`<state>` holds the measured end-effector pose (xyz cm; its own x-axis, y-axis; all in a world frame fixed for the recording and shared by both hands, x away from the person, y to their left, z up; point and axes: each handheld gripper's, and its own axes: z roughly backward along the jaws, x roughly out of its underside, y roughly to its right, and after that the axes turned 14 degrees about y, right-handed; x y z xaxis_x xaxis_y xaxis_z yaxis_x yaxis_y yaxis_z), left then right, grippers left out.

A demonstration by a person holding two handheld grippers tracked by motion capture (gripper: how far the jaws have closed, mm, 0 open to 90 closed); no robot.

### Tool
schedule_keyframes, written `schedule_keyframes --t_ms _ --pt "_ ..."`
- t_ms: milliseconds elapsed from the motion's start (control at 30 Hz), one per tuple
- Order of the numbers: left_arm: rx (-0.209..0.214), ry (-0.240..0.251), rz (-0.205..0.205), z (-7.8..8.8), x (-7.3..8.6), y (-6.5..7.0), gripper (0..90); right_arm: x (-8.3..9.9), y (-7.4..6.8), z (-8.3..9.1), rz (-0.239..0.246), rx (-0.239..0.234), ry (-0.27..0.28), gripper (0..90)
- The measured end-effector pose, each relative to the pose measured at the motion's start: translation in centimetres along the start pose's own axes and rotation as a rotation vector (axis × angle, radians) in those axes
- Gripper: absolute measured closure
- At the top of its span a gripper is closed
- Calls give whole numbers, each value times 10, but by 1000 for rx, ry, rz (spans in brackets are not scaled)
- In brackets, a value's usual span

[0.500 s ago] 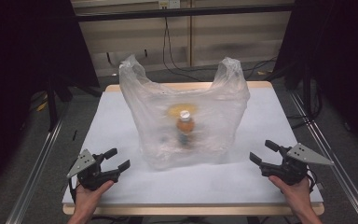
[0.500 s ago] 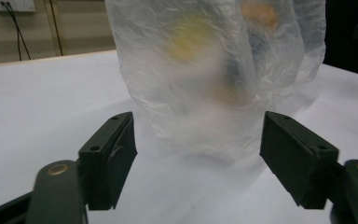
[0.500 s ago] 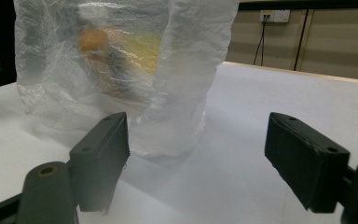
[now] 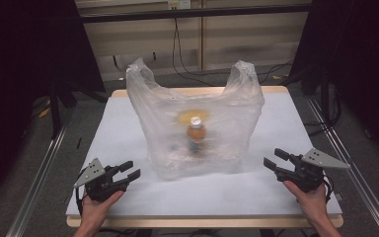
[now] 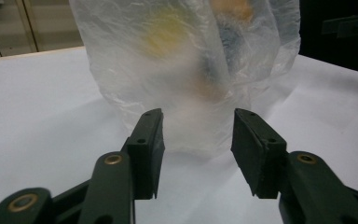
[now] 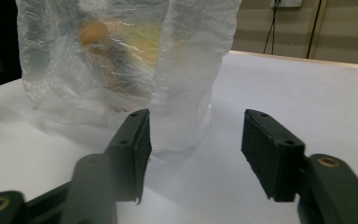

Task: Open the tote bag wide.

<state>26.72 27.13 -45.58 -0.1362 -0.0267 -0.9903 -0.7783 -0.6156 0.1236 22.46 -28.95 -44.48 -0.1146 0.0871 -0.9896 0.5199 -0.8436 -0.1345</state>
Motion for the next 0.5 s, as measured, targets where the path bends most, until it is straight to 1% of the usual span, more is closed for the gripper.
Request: schedule_keyframes --t_ms 33,67,100,133,167,200,267,333,367,400,433,467,500 --pt "3 -10 -7 0 -1 0 561 0 1 -1 -10 -11 -5 464" --pt "11 -21 -2 -1 -2 1 582 0 1 -3 -26 -19 -9 493" --pt "19 -28 7 -2 -2 2 586 0 1 -4 -24 -28 -15 524" --pt "26 -38 20 -3 -4 3 612 0 2 -5 -23 -33 -21 550" --pt "33 -48 23 -3 -4 3 640 0 1 -6 -35 -43 -29 568" --pt "42 -57 32 -4 -5 3 656 0 1 -7 -35 -51 -31 586" --pt "60 -61 41 -6 -7 4 696 -2 -1 -8 -41 -60 -39 629" --pt "59 -59 35 -7 -9 7 731 -3 -2 -8 -39 -70 -46 655" --pt "74 -56 42 -8 -9 7 755 -5 -4 -9 -45 -77 -46 670" --pt "68 -62 41 -8 -10 9 768 -6 -4 -9 -42 -83 -48 682" --pt "72 -67 40 -9 -11 10 774 -7 -6 -10 -55 -87 -48 692" --pt "86 -70 45 -9 -11 12 783 -8 -6 -11 -55 -97 -48 705" --pt "89 -69 44 -10 -12 13 788 -9 -7 -12 -61 -105 -50 730"
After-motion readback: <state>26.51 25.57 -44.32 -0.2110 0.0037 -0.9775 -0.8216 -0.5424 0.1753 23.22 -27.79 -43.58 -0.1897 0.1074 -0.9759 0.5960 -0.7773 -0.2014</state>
